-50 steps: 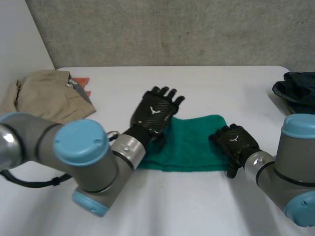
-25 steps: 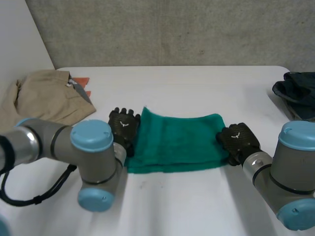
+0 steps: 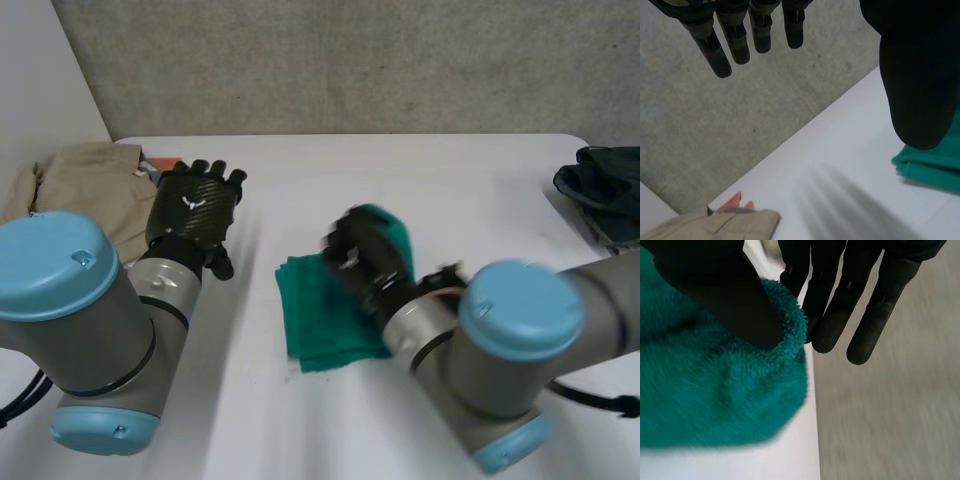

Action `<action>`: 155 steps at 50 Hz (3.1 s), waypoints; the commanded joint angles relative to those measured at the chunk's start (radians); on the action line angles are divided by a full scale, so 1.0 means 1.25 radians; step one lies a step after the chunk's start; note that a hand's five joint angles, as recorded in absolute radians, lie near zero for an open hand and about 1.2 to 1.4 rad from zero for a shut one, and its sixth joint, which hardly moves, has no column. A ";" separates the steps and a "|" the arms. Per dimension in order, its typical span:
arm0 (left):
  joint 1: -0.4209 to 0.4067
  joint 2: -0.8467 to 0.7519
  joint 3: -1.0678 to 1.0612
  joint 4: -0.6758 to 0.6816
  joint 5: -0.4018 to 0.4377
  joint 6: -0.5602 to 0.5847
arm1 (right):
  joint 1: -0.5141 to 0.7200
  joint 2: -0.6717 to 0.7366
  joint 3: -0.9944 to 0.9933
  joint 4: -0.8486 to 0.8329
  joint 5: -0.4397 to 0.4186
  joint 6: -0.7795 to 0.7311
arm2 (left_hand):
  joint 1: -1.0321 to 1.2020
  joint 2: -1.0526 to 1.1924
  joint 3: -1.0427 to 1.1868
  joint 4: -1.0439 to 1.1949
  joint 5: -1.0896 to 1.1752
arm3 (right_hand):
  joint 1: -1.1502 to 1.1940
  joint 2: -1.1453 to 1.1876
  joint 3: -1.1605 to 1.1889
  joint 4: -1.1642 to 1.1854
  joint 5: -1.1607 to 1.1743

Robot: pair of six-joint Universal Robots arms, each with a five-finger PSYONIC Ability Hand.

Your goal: Fold the laundry.

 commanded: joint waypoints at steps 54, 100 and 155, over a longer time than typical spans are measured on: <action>-0.122 -0.295 0.227 -0.239 -0.010 -0.069 | -0.168 0.147 -0.318 0.489 -0.039 0.570 | -0.003 -0.008 -0.012 -0.008 -0.021 | -0.676 -0.782 -0.799 -0.807 -0.780; -0.047 -0.052 0.169 -0.220 0.254 -0.126 | -0.044 0.126 0.014 -0.028 0.045 0.474 | -0.015 -0.020 -0.024 -0.019 -0.033 | -0.469 -0.576 -0.593 -0.601 -0.573; -0.104 -0.005 0.239 -0.157 0.260 -0.166 | -0.706 0.202 -0.505 -0.272 -0.207 0.787 | -0.015 -0.020 -0.024 -0.019 -0.033 | 0.291 0.184 0.168 0.160 0.187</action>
